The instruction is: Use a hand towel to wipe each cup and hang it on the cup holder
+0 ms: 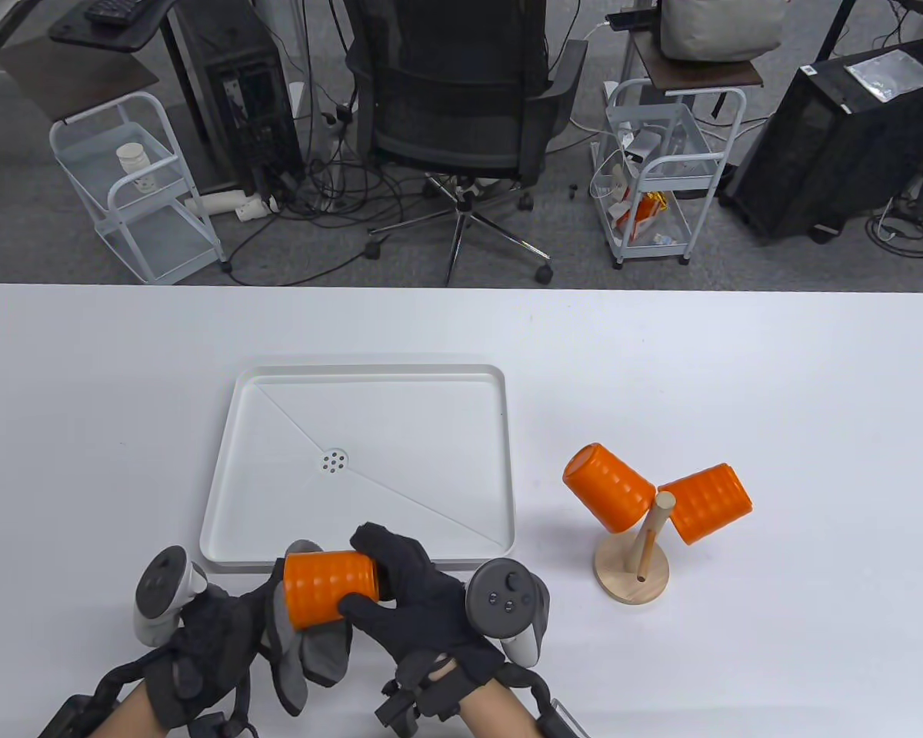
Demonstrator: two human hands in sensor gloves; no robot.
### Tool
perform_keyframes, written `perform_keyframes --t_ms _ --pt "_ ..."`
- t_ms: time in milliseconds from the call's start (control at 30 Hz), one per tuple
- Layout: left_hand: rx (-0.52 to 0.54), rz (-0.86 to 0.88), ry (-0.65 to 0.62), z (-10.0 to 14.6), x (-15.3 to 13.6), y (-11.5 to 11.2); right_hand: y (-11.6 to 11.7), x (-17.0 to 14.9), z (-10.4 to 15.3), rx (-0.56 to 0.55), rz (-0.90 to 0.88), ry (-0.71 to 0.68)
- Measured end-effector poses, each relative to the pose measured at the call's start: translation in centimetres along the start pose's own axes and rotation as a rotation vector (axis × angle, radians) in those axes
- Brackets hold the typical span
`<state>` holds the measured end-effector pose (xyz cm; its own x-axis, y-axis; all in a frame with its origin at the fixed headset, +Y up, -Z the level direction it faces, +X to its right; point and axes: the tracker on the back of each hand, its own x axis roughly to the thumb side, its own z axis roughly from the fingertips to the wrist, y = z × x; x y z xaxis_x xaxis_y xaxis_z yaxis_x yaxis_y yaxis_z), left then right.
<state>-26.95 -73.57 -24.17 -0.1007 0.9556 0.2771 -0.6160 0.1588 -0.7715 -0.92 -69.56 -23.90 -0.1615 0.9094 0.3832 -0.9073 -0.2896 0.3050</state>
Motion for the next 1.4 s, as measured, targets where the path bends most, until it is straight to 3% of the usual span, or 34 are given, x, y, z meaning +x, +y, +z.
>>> perform_keyframes --t_ms 367,700,833,1000,1267,1400 --pt "-0.044 0.014 0.078 -0.8 -0.7 0.1 0.8 0.7 0.1 0.044 0.119 -0.055" --pt "-0.063 0.268 0.102 -0.7 -2.2 0.1 1.5 1.2 0.4 0.040 0.280 -0.198" --pt "-0.093 0.296 0.107 -0.7 -2.3 0.1 1.6 1.2 0.4 0.036 0.287 -0.191" --pt "-0.114 0.127 0.102 -0.9 -0.9 0.3 1.4 0.9 0.4 0.034 0.213 -0.131" --pt "-0.177 -0.501 0.037 -0.8 2.9 0.2 1.5 0.5 0.4 0.059 0.065 -0.055" --pt "-0.181 -0.614 0.019 -0.6 3.8 0.1 1.7 0.5 0.4 0.070 0.057 -0.057"
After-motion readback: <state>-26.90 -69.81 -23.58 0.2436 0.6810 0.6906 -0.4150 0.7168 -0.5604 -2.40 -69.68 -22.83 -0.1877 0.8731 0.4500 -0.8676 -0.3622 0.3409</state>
